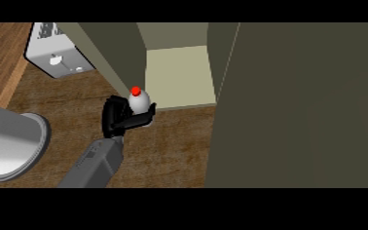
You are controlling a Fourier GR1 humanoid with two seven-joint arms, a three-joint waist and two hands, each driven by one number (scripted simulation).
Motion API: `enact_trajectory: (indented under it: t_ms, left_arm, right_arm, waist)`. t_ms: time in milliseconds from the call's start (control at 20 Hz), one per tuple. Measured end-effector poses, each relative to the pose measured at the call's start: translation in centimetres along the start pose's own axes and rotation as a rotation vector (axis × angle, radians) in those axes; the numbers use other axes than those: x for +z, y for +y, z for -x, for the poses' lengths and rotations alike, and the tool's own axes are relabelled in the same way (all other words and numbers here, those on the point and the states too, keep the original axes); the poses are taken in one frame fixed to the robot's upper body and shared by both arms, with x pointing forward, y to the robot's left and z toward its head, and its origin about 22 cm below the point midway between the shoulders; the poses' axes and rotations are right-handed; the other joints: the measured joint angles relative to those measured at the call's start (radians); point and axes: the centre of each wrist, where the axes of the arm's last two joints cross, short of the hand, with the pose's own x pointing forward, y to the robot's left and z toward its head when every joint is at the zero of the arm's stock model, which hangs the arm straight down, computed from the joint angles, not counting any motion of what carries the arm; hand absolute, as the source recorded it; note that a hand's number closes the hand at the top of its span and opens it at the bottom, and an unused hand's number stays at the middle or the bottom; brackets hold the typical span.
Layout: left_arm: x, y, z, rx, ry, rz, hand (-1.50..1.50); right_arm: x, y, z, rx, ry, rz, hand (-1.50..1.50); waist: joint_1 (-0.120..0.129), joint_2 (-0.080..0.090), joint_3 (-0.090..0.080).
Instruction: Pick up the bottled water, place it into the cabinet and close the cabinet
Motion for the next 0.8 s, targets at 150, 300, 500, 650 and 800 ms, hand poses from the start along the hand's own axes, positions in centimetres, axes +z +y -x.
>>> enact_trajectory:
  t_ms: [150, 300, 500, 650, 800]
  left_arm:
    - [0.1, -0.1, -0.1, -0.023, -0.002, -0.032, 1.5]
    - [0.1, -0.1, -0.1, -0.05, -0.005, -0.055, 1.5]
    - [0.3, -0.1, -0.2, -0.08, -0.015, -0.094, 1.5]
    - [0.3, 0.0, -0.2, -0.094, -0.026, -0.115, 1.5]
    - [0.4, -0.2, -0.3, -0.088, -0.034, -0.134, 1.5]
  right_arm:
    - [-0.1, -0.5, 0.0, -0.009, -0.005, -0.007, -1.5]
    - [-0.1, -0.9, -0.1, -0.016, -0.005, -0.014, -1.5]
    - [-0.1, -1.5, -0.1, -0.021, -0.005, -0.024, -1.5]
    - [-0.2, -1.6, 0.0, -0.028, -0.007, -0.031, -1.5]
    - [-0.4, -2.0, 0.1, -0.034, -0.011, -0.03, -1.5]
  waist:
    - [-0.005, 0.001, 0.001]
    - [-0.009, 0.001, 0.001]
    - [-0.018, 0.002, 0.002]
    - [-0.026, 0.005, 0.002]
    - [-0.025, 0.009, 0.001]
